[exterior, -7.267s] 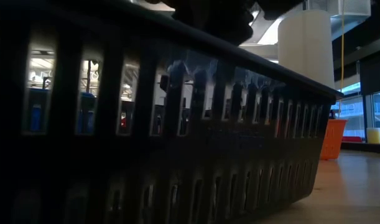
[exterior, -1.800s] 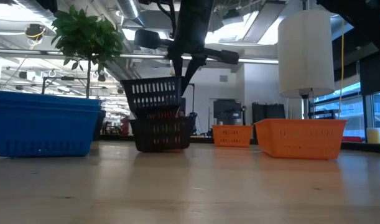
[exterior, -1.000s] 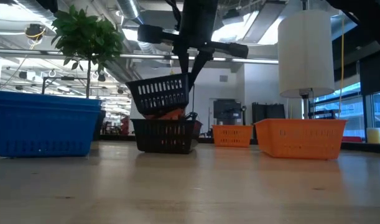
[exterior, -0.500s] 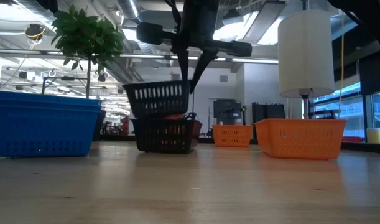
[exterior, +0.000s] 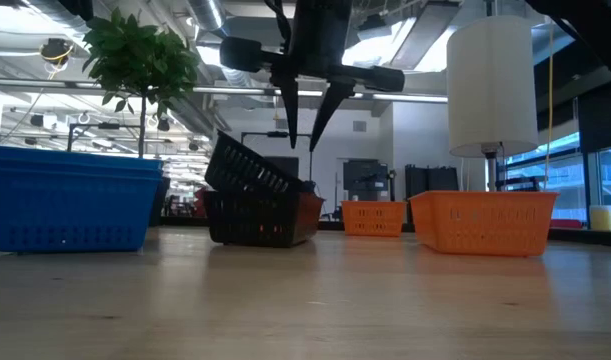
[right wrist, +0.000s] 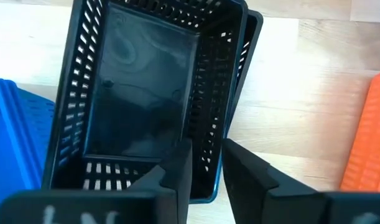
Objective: Stack baskets by color
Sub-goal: Stack the bottom right black bin on top of the top right black bin
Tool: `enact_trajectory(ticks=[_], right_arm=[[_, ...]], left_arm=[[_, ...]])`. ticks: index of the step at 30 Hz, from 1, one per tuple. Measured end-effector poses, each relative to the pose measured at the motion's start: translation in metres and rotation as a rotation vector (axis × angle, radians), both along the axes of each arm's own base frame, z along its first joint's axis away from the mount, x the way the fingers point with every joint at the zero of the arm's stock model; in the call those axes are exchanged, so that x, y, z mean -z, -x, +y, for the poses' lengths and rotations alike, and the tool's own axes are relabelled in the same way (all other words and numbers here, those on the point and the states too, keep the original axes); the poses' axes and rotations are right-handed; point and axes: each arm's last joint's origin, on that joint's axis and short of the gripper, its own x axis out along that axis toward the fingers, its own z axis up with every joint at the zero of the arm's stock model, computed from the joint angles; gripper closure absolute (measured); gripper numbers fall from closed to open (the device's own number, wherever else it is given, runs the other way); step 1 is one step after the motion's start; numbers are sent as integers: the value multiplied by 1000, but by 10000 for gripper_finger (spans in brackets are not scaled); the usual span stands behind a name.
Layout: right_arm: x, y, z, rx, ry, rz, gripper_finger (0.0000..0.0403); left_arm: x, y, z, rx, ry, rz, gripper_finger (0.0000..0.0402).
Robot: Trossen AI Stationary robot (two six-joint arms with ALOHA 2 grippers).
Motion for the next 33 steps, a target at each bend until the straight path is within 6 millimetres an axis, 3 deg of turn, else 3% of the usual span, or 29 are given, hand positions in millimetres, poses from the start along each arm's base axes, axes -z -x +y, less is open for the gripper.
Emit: enact_trajectory(ticks=[4,9,13,19,24,29,33], right_arm=[[-1,-5,0,-20,1,-43,321],[-4,-17,2,-148,35,-130,388],[-8,-17,1,-237,133,-114,399],[-46,-2,4,-388,210,-64,401],[-72,8,23,-814,251,38,401],[-69,6,29,-1316,259,117,395],[-62,6,20,-1522,256,194,378]], left_arm=[[0,0,0,9,-7,3,325],[0,0,0,18,-15,5,325],[0,0,0,56,-47,17,325],[0,0,0,152,-137,43,325],[0,-1,1,175,-172,47,325],[0,-3,4,107,-142,36,325],[0,-4,8,39,-110,24,325]])
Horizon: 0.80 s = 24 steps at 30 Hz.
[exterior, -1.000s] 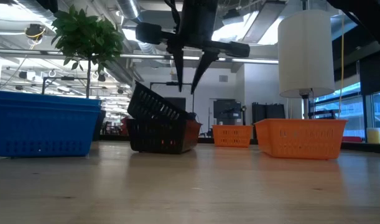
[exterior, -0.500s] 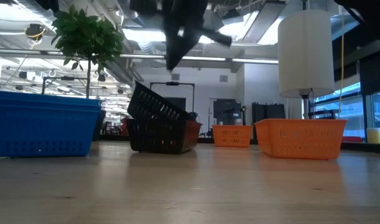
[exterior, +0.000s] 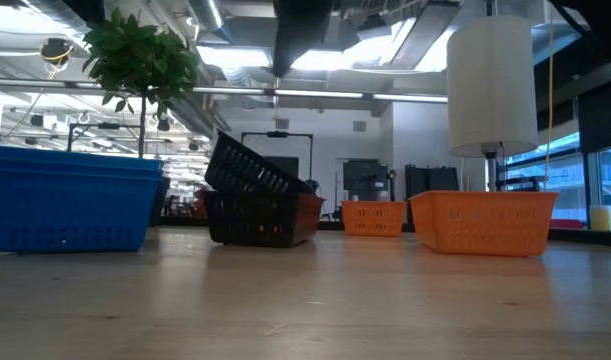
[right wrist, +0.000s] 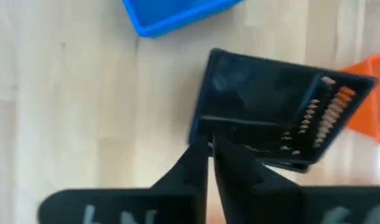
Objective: Stack baskets by color
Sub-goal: Stack the bottom right black bin on top of the top right black bin
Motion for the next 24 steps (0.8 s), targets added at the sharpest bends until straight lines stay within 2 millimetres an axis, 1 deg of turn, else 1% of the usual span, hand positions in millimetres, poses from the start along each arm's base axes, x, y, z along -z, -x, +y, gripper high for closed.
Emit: enact_trajectory(ticks=[5,9,13,17,21,24], right_arm=[[-1,-5,-22,-153,81,3,335],[-2,-8,-35,-291,137,13,298],[-2,-11,-48,-462,171,7,270],[-5,-17,-56,-638,222,-43,259],[-6,-20,-66,-777,206,-92,258],[-6,-24,-75,-863,237,-121,258]], left_arm=[[0,-1,3,-57,27,-13,325],[0,-2,4,-72,33,-16,325],[0,-2,4,-73,34,-17,325],[0,-2,4,-83,43,-21,325],[0,-2,4,-113,67,-33,325],[0,-2,4,-125,76,-38,325]])
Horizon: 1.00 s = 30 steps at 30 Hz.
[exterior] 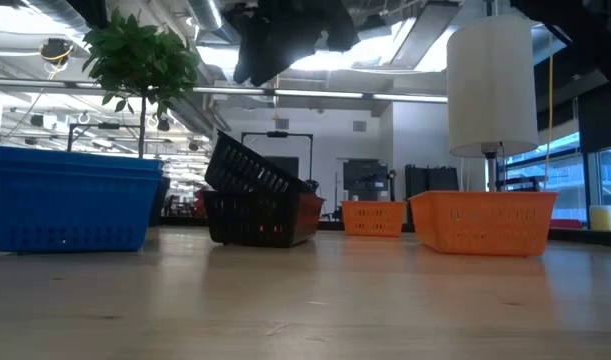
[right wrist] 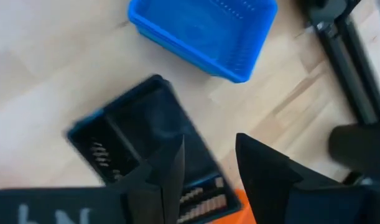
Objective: Stack baskets by color
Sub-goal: Stack the bottom right black bin on top of the top right black bin
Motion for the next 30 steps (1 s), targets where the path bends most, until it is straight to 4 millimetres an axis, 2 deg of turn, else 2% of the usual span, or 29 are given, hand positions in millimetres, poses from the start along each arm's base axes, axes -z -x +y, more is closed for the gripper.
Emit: enact_trajectory(ticks=[5,18,30], right_arm=[[9,-6,-11,-91,20,-5,258],[35,-19,-14,-279,111,5,258],[60,-25,-34,-245,99,73,258]], left_arm=[[0,0,0,-3,2,-1,325],[-5,8,6,-23,-9,-55,325],[-7,13,9,-46,6,-90,325]])
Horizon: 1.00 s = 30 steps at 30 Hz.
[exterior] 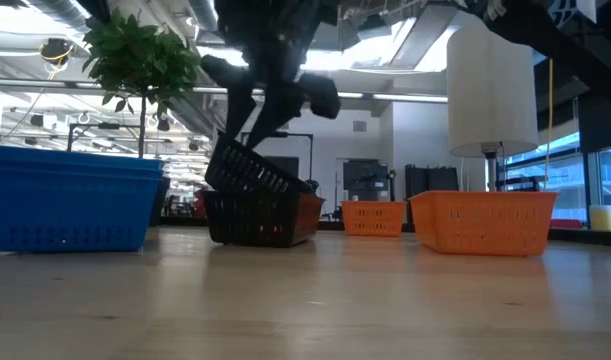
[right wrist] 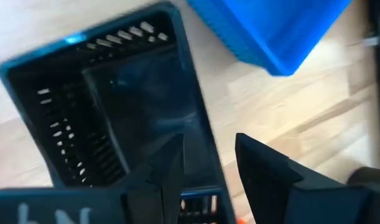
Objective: Stack baskets by color
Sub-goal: Stack the bottom right black bin on top of the top right black bin
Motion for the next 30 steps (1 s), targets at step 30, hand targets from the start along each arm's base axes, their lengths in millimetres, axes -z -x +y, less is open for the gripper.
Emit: enact_trajectory(ticks=[30], right_arm=[[6,-2,0,133,-22,41,399]], left_arm=[[0,0,0,1,1,2,325]])
